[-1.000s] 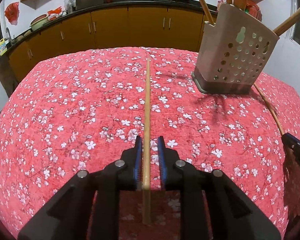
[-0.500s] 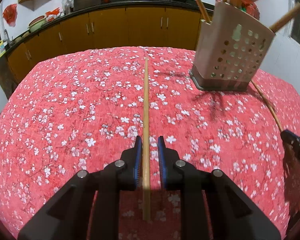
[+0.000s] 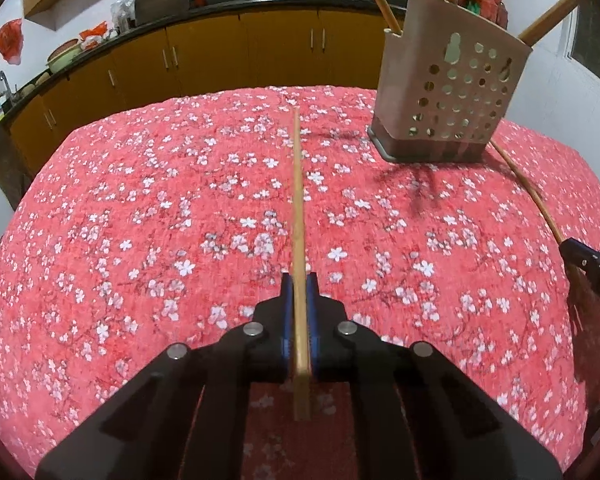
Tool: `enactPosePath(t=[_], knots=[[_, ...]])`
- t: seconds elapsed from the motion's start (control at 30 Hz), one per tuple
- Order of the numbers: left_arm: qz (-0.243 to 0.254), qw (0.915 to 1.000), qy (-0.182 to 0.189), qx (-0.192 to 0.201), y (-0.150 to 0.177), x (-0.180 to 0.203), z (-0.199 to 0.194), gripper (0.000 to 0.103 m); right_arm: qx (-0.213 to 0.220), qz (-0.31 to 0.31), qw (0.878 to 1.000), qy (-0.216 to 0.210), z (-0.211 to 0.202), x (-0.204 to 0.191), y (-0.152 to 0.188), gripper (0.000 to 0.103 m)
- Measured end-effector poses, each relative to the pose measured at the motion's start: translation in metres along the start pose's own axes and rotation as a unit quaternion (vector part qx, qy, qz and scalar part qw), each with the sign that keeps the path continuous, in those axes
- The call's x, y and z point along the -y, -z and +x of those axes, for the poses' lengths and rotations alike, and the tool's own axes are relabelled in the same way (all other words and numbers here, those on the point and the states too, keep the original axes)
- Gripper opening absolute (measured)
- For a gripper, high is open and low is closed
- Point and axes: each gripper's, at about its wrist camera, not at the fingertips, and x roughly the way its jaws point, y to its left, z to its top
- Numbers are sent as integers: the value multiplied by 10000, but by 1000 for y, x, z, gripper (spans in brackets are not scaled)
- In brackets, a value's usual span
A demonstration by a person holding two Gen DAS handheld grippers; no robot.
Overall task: Organize utensils
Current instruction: 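Lift both held chopsticks upright and carry them above the beige holder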
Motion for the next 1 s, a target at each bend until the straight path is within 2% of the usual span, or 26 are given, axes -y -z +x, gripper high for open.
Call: enactPosePath(t=[0.27, 0.6, 0.8, 1.0], knots=[[86, 9996, 84, 242, -1, -7, -38, 8, 613, 50, 9981, -62, -47, 6, -13, 8], [-7, 9938, 264, 1084, -31, -7, -103, 8, 1456, 245, 9889, -145, -96, 19, -42, 8], [-77, 9870, 418, 1552, -47, -5, -133, 8, 1771, 281, 9835, -246, -114, 18, -50, 8], [-125, 9837, 531, 1711, -53, -2, -144, 8, 1867, 287, 9816, -292, -119, 18, -54, 8]])
